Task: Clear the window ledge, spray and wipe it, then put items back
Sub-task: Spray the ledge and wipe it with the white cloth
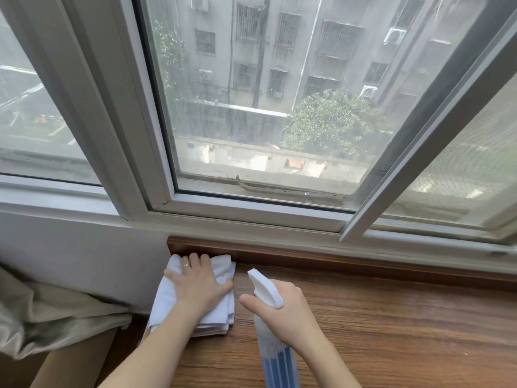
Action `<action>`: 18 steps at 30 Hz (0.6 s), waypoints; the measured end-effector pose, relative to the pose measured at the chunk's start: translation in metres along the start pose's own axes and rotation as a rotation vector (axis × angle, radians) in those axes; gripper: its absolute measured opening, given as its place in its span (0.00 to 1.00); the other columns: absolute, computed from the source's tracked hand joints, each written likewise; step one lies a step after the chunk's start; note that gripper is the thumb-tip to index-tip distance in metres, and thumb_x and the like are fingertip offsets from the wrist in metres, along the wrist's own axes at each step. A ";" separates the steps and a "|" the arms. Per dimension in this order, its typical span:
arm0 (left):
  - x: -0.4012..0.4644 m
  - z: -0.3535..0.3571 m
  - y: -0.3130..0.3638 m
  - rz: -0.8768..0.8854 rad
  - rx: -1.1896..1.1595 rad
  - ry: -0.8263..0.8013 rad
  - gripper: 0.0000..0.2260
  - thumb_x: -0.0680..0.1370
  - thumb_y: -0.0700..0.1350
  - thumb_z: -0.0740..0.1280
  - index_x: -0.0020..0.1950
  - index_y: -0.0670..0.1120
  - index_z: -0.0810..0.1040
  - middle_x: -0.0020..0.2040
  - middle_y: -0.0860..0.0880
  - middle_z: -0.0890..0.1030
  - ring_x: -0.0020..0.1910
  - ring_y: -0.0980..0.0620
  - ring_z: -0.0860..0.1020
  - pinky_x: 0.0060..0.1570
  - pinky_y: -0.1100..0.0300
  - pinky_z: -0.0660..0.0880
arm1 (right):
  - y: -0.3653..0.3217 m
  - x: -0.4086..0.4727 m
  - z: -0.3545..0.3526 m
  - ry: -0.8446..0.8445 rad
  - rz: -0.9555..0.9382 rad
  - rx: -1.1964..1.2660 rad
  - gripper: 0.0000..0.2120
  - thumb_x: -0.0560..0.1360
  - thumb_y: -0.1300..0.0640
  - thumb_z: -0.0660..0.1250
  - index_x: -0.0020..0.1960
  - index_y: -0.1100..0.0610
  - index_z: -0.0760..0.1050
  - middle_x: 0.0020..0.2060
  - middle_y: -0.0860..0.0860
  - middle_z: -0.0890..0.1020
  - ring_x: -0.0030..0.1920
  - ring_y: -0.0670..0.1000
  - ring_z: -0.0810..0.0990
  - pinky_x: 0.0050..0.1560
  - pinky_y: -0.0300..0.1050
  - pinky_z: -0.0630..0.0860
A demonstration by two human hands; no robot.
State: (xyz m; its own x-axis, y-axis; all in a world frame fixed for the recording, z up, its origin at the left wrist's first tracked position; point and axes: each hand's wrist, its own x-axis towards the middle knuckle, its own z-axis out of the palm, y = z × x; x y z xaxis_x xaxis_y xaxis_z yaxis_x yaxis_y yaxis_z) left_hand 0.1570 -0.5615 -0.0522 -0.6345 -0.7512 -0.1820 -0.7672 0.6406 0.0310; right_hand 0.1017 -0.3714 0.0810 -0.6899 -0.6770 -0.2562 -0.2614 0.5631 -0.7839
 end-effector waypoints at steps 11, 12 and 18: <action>-0.044 0.024 -0.020 0.166 -0.063 0.157 0.31 0.65 0.74 0.58 0.48 0.49 0.76 0.49 0.50 0.74 0.52 0.45 0.73 0.50 0.40 0.62 | 0.005 -0.010 -0.007 0.040 0.008 0.017 0.23 0.71 0.38 0.71 0.39 0.59 0.75 0.31 0.46 0.75 0.31 0.41 0.70 0.36 0.41 0.67; -0.056 0.030 -0.024 0.187 -0.080 0.206 0.30 0.64 0.72 0.59 0.46 0.48 0.76 0.47 0.49 0.74 0.51 0.44 0.74 0.49 0.39 0.63 | 0.005 -0.010 -0.007 0.043 0.011 0.022 0.23 0.71 0.38 0.72 0.39 0.59 0.74 0.30 0.46 0.75 0.31 0.41 0.70 0.35 0.41 0.67; -0.082 0.045 -0.028 0.191 -0.116 0.341 0.29 0.63 0.70 0.61 0.44 0.45 0.75 0.45 0.47 0.74 0.49 0.41 0.74 0.49 0.37 0.63 | 0.006 -0.009 -0.004 0.046 -0.006 0.030 0.23 0.70 0.38 0.72 0.39 0.59 0.75 0.30 0.46 0.75 0.31 0.41 0.70 0.35 0.40 0.67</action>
State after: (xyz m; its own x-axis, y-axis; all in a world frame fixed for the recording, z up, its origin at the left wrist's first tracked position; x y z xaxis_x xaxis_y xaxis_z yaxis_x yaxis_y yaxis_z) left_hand 0.2349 -0.5109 -0.0822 -0.7466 -0.6424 0.1731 -0.6253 0.7664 0.1471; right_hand 0.1038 -0.3598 0.0814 -0.7186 -0.6577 -0.2259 -0.2461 0.5443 -0.8020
